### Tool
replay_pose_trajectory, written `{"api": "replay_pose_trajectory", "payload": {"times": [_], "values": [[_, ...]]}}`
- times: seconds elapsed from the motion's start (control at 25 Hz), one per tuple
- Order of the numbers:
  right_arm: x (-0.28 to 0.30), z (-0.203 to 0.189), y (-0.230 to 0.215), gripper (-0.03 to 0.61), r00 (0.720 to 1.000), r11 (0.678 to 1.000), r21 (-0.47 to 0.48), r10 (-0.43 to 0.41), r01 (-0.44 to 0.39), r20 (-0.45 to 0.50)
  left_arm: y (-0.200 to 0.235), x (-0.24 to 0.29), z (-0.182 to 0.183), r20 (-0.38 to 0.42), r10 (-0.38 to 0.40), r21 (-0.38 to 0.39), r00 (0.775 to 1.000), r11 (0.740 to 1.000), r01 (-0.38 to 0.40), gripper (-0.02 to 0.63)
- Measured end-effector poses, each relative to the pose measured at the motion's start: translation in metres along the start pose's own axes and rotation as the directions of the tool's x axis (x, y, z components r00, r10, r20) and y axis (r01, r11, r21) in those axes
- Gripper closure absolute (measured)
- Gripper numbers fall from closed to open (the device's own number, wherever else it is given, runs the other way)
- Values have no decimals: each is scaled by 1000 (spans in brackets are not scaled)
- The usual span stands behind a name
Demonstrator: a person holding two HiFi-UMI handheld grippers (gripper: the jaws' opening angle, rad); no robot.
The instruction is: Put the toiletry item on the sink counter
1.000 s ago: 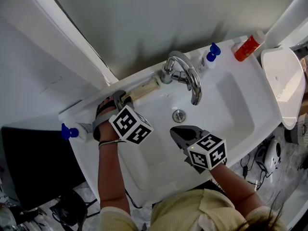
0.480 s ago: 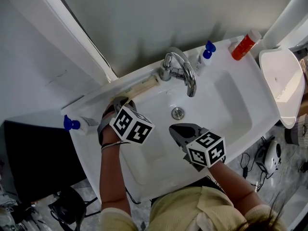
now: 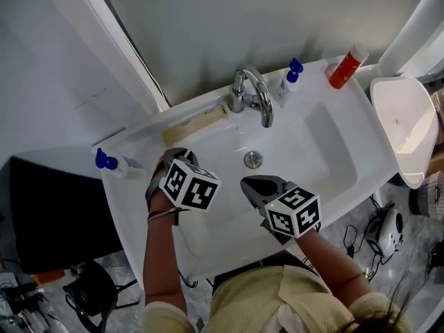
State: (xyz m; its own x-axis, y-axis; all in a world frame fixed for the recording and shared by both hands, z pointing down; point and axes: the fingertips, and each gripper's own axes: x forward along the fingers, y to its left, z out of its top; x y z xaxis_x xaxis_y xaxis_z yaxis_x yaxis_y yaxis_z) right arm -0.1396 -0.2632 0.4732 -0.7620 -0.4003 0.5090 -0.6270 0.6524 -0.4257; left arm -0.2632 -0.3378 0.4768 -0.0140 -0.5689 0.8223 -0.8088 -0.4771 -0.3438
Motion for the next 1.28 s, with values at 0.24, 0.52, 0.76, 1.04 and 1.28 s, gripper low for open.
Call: {"api": "replay_pose_trajectory", "payload": {"times": [0.24, 0.52, 0.76, 1.04, 1.28], "values": [[-14, 0, 6, 552, 1000, 1000, -15, 10, -10, 15, -18, -25, -4, 55, -20, -60, 998, 998, 23, 555], [-34, -3, 11, 552, 999, 999, -33, 14, -13, 32, -41, -52, -5, 124, -27, -155, 992, 987, 47, 568], [-48, -1, 15, 552, 998, 998, -57, 21, -18, 51, -70, -72, -12, 168, -70, -244, 983, 963, 110, 572], [-62, 2, 9, 552, 997, 998, -62, 10, -5, 75, -96, -89, -20, 233, -108, -341, 967, 922, 185, 575], [-69, 4, 14, 552, 996, 997, -80, 7, 0, 94, -103, -103, -29, 282, -95, -429, 955, 878, 214, 575]]}}
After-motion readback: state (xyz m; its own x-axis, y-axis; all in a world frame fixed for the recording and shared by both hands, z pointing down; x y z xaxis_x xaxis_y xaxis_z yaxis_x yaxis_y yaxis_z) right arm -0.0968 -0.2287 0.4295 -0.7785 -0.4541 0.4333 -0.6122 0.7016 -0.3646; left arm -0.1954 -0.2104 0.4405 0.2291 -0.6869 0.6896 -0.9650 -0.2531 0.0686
